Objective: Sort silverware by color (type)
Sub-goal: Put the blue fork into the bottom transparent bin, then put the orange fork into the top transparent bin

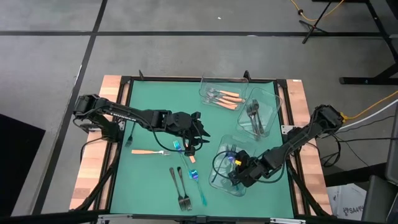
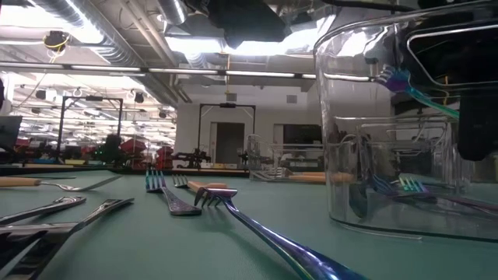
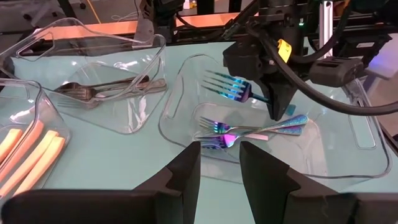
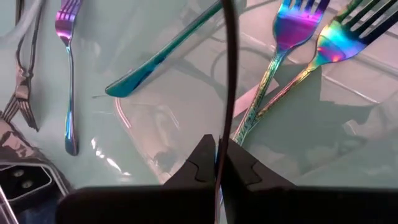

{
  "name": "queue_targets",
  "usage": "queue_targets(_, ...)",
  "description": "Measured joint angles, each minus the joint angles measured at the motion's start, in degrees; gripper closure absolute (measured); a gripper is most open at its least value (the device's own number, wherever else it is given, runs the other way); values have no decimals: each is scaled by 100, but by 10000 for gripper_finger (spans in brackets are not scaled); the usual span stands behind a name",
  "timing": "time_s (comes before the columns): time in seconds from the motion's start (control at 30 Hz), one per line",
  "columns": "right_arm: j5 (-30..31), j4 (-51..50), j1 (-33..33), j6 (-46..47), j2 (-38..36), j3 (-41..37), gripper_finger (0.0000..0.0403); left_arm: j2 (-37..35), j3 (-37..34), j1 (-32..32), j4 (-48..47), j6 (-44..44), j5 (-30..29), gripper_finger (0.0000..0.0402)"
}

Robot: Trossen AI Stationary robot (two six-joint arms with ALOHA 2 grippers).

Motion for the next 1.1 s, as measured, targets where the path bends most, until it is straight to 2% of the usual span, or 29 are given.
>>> queue_targets(0.63, 37, -20, -9, -3, 0, -2, 371, 0, 0, 0, 0, -2, 0, 296)
queue_targets(1.1, -72, -26, -12, -13, -5, -11, 370, 0, 0, 0, -293, -2, -4, 296)
